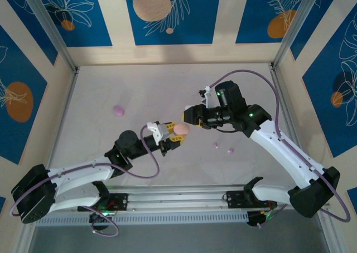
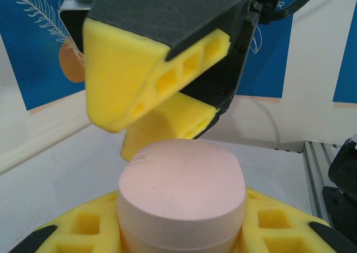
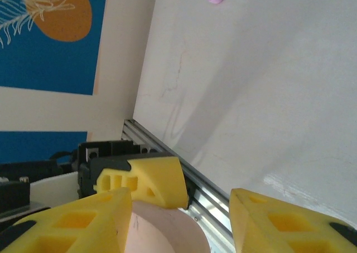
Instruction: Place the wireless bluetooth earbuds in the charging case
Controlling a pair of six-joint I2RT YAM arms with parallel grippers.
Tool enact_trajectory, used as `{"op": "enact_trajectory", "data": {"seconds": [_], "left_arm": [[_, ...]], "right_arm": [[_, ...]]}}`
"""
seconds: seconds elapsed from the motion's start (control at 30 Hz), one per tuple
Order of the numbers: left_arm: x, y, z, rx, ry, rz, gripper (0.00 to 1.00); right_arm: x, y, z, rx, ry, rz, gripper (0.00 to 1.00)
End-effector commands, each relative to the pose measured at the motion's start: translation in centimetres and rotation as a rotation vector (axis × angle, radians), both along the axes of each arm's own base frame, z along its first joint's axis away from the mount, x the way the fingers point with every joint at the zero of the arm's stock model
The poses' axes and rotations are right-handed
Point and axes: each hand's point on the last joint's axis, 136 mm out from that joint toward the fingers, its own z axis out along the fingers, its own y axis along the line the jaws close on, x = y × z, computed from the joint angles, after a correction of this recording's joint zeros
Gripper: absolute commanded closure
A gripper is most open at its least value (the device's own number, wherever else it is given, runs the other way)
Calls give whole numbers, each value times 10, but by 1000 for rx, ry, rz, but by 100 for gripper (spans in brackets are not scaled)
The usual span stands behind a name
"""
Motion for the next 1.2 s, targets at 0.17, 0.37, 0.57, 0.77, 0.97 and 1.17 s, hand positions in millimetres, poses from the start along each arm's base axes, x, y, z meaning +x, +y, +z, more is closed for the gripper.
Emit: {"op": "enact_trajectory", "data": {"seconds": [0.17, 0.37, 0.57, 0.77, 0.97, 1.17], "left_arm": [[-6, 3, 35, -93, -46, -3, 68], [-6, 3, 41, -114, -50, -6, 68], [-7, 3, 46, -131, -56, -11, 68], [-6, 3, 49, -143, -60, -7, 67], [-5, 4, 49, -142, -61, -2, 66], [-3, 4, 47, -135, -54, 11, 65]], "right_arm": [[-16, -2, 15, 136, 34, 109, 50], [-29, 0, 21, 254, 75, 212, 46], [-35, 7, 11, 284, 147, 268, 44], [-41, 16, 5, 303, 196, 332, 48], [-45, 19, 5, 332, 211, 369, 54], [-44, 18, 5, 332, 209, 366, 72]]}}
